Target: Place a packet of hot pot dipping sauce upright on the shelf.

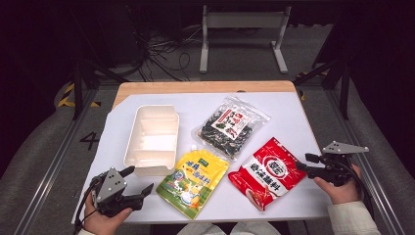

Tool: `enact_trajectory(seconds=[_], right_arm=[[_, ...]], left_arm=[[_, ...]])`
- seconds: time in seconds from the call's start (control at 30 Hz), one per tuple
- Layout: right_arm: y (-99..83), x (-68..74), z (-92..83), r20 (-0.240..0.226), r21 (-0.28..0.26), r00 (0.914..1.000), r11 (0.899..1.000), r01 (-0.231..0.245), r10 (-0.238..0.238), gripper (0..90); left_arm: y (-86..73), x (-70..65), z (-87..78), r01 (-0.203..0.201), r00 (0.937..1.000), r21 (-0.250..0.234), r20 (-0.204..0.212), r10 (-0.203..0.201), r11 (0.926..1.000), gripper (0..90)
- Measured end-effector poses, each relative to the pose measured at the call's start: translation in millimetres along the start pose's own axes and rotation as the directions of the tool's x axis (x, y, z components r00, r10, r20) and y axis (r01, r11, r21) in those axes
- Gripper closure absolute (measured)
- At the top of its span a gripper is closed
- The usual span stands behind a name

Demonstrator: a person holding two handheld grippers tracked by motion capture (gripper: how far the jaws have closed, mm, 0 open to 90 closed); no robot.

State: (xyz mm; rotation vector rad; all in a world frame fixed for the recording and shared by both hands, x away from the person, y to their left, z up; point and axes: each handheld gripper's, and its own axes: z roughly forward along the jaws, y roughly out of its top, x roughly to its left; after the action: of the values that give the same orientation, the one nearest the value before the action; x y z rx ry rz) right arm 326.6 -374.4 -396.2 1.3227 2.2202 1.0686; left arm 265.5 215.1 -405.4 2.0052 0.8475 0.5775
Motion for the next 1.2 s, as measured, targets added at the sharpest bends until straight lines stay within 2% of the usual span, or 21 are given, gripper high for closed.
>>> enact_trajectory(seconds=[0.13,0.17,0.47,0.67,0.87,1.0,1.2], right_arm=[[-3.7,-5.5,6.8,0.01,0.033,0.9998,0.999,-0.02,0.019,41.1],[-4.7,-6.8,8.2,0.011,0.044,0.9995,0.999,-0.031,0.03,40.9],[-12.4,-17.1,18.0,0.02,0.093,0.9975,0.993,-0.069,0.067,38.2],[-17.1,-20.0,25.3,0.012,0.136,0.9962,0.987,-0.087,0.086,36.8],[-19.9,-21.3,30.0,-0.017,0.157,0.9943,0.982,-0.102,0.106,36.4],[-19.9,-21.5,28.9,-0.051,0.152,0.9918,0.982,-0.108,0.117,40.2],[-14.2,-16.3,19.3,-0.091,0.095,0.9895,0.99,-0.104,0.113,46.9]], left_arm=[[-0.2,-1.2,0.6,-0.002,1.0,0.0,-0.01,0.002,1.0,20.8],[-0.2,-0.7,0.8,-0.013,0.9999,0.004,-0.01,0.013,0.9999,20.8],[-0.9,-1.6,3.1,-0.008,0.9999,0.016,-0.007,0.008,0.9998,20.5],[-1.0,-1.5,3.9,-0.007,0.9999,0.022,-0.012,0.007,0.9997,20.5],[-0.8,-1.8,4.0,-0.01,0.9999,0.02,-0.013,0.01,0.9997,20.5],[-0.1,-2.8,4.7,-0.009,0.9998,0.02,-0.015,0.01,0.9998,20.5],[3.1,-4.7,7.0,0.0,0.9999,0.025,-0.012,0.001,0.9997,20.7]])
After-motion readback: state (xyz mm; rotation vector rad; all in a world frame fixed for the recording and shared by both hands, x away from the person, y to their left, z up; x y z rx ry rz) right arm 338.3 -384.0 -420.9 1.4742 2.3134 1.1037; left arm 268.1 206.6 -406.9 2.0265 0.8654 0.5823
